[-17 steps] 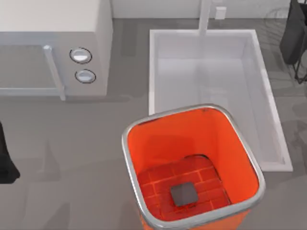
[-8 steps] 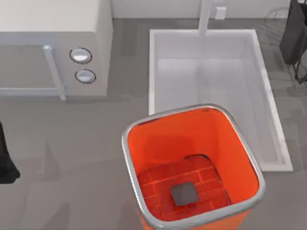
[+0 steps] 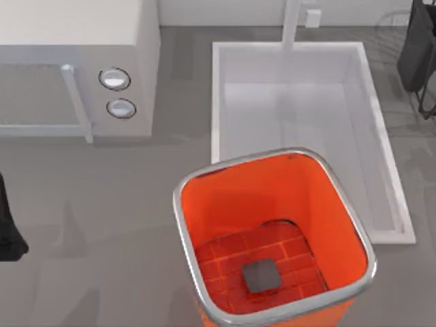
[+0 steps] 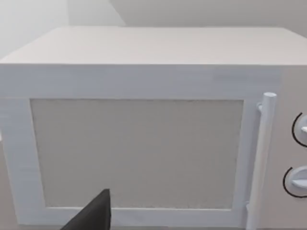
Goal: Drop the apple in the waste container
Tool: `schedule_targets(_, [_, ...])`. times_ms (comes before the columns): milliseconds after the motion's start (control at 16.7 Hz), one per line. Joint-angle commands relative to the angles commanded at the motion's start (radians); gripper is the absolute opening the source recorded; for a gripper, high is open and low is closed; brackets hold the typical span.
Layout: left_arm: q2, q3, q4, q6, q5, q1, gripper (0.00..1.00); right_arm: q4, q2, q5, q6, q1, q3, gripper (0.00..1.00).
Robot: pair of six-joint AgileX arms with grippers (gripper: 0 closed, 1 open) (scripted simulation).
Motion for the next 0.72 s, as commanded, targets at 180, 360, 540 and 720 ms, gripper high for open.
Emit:
schedule_targets(180, [0.000, 0.000, 0.000, 0.000, 0.000, 0.000, 1.00, 0.001, 0.002, 0.002, -0.025, 0.009, -0.002, 0.00])
schedule_targets(360, [0.000, 0.000, 0.000, 0.000, 0.000, 0.000, 1.00, 0.006, 0.013, 0.011, -0.145, 0.051, -0.007, 0.00])
schedule_targets(540, [0.000, 0.000, 0.000, 0.000, 0.000, 0.000, 1.00, 0.010, 0.031, 0.025, -0.359, 0.125, -0.013, 0.00])
schedule_targets(720, [0.000, 0.000, 0.000, 0.000, 0.000, 0.000, 1.00, 0.008, 0.057, 0.041, -0.661, 0.224, -0.017, 0.00])
